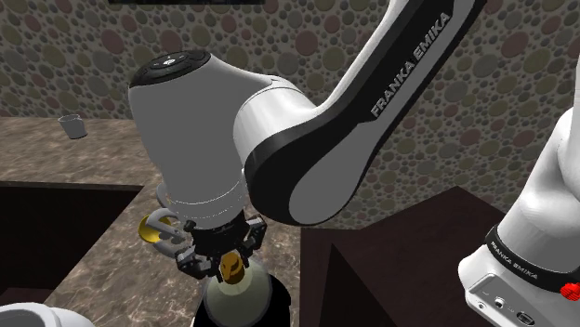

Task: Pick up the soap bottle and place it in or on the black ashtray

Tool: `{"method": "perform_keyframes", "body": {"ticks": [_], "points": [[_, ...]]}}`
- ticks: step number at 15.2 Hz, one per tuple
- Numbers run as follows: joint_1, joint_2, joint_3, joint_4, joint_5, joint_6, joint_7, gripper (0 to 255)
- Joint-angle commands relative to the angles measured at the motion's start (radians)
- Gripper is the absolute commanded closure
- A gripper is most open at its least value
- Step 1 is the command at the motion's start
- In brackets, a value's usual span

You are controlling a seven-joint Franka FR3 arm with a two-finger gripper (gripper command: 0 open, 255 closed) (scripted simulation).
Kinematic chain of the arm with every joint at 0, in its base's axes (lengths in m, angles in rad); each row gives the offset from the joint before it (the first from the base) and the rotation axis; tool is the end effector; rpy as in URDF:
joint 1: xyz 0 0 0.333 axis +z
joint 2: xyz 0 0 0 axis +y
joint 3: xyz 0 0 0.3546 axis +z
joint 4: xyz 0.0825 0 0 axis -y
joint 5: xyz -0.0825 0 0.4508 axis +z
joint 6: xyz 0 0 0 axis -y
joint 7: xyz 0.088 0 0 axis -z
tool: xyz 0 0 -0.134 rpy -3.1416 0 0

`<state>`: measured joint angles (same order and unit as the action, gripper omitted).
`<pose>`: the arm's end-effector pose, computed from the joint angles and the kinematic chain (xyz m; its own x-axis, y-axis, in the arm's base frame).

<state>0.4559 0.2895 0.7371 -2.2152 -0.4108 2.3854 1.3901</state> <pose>0.2248 0.5526 0.2364 0.9932 0.0907 0.0729 0.0878 -0.9952 0.0427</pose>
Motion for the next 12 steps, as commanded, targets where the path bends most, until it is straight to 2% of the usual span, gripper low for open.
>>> {"method": "perform_keyframes", "body": {"ticks": [1,2,10,11,12], "points": [[0.013,0.027,-0.017,-0.001,-0.032,0.02,0.023,255],[0.021,0.042,-0.026,-0.002,-0.049,0.031,0.035,255],[0.021,0.042,-0.026,-0.002,-0.048,0.031,0.035,255],[0.021,0.042,-0.026,-0.002,-0.048,0.031,0.035,0],[0.021,0.042,-0.026,-0.002,-0.048,0.031,0.035,0]]}}
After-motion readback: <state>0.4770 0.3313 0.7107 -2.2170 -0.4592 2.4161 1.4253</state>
